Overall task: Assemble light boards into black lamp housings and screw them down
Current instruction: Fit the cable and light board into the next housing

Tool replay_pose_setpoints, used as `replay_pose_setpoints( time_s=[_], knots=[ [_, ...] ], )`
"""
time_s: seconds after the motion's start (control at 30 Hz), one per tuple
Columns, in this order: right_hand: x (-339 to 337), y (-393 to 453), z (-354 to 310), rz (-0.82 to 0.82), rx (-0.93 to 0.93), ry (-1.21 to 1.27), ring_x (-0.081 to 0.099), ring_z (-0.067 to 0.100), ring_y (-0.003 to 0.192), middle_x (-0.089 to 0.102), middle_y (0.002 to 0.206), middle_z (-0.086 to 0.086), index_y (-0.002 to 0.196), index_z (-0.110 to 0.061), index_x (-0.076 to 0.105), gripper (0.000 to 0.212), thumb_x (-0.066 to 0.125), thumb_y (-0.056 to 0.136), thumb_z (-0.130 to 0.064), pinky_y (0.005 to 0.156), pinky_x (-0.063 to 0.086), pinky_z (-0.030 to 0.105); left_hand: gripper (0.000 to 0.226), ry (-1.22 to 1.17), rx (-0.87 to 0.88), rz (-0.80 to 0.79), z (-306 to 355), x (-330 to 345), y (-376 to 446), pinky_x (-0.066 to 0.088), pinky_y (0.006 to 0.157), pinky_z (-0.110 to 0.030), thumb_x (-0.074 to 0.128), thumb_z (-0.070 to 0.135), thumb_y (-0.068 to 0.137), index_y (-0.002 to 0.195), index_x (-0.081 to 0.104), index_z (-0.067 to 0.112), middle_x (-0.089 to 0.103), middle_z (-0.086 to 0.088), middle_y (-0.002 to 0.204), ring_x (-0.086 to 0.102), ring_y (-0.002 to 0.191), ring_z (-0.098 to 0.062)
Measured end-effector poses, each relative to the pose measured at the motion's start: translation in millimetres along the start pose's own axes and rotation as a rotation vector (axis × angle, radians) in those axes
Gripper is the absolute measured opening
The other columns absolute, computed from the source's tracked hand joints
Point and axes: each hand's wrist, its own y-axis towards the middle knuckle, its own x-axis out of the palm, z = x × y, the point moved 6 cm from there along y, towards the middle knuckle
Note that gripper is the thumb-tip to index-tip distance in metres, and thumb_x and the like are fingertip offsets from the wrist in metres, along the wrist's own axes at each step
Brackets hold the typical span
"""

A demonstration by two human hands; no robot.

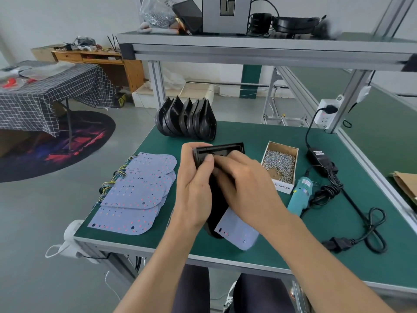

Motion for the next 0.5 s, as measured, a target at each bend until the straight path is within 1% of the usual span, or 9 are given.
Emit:
replay_pose_setpoints(
  time_s=[0.07,0.13,0.17,0.23,0.3,0.33,0.4,0.5],
  knots=[
    [2,-6,-3,-0.025,-0.021,-0.09,0.051,0.029,0.075,0.048,0.09,-0.004,0.124,-0.021,0.067,0.024,0.054,0.104,-0.025,0.064,0.042,0.043,0.015,-0.026,-0.023,0.006,-1,0,3,0.047,0.084,-0.021,0.048,0.013,0.097,0.108,0.055,0.004,0.064,0.007,0.092,0.058,0.088,-0.008],
    [4,-9,-4,-0.013,-0.023,-0.216,0.048,0.028,0.077,0.042,0.089,-0.003,0.122,-0.02,0.064,0.026,0.046,0.106,-0.029,0.066,0.038,0.043,0.013,-0.049,-0.062,0.003,-3,2,3,0.047,0.085,-0.028,0.05,0.016,0.096,0.105,0.056,0.01,0.063,0.002,0.093,0.057,0.089,-0.012],
    [4,-8,-3,0.008,-0.018,-0.232,0.048,0.028,0.078,0.043,0.089,-0.002,0.122,-0.019,0.064,0.026,0.045,0.105,-0.027,0.066,0.037,0.042,0.012,-0.067,-0.079,0.006,-5,3,2,0.047,0.086,-0.032,0.05,0.017,0.095,0.104,0.057,0.011,0.063,0.0,0.094,0.057,0.09,-0.015],
    [1,-8,2,0.066,-0.002,-0.146,0.054,0.029,0.079,0.055,0.091,0.001,0.122,-0.016,0.068,0.026,0.049,0.103,-0.017,0.065,0.04,0.043,0.012,-0.109,-0.099,0.014,-8,4,1,0.046,0.089,-0.039,0.051,0.018,0.095,0.103,0.059,0.014,0.064,-0.002,0.095,0.057,0.092,-0.019],
    [-2,-9,12,0.115,0.036,0.034,0.064,0.025,0.089,0.068,0.101,-0.001,0.121,-0.016,0.071,0.024,0.056,0.103,-0.01,0.073,0.049,0.046,0.012,-0.105,-0.093,0.018,-8,4,1,0.046,0.089,-0.04,0.052,0.018,0.095,0.102,0.061,0.016,0.065,-0.001,0.095,0.057,0.092,-0.019],
    [-3,-10,17,0.134,0.069,0.115,0.067,0.024,0.094,0.071,0.107,-0.003,0.12,-0.018,0.072,0.023,0.06,0.102,-0.009,0.078,0.052,0.047,0.012,-0.094,-0.092,0.018,-8,5,1,0.046,0.088,-0.039,0.052,0.019,0.095,0.102,0.062,0.017,0.066,0.0,0.095,0.057,0.091,-0.018],
    [-5,-12,21,0.174,0.11,0.162,0.069,0.024,0.094,0.073,0.107,-0.005,0.113,-0.019,0.074,0.019,0.065,0.1,-0.009,0.078,0.054,0.048,0.012,-0.091,-0.107,0.019,-9,5,1,0.046,0.088,-0.038,0.052,0.02,0.095,0.101,0.062,0.019,0.067,0.002,0.095,0.058,0.092,-0.017],
    [-5,-10,17,0.196,0.08,0.154,0.068,0.02,0.092,0.07,0.102,-0.006,0.108,-0.018,0.077,0.016,0.067,0.098,-0.011,0.075,0.053,0.048,0.012,-0.106,-0.126,0.02,-10,4,1,0.047,0.09,-0.039,0.052,0.02,0.096,0.102,0.062,0.019,0.068,0.0,0.097,0.06,0.094,-0.018]
  ],
)
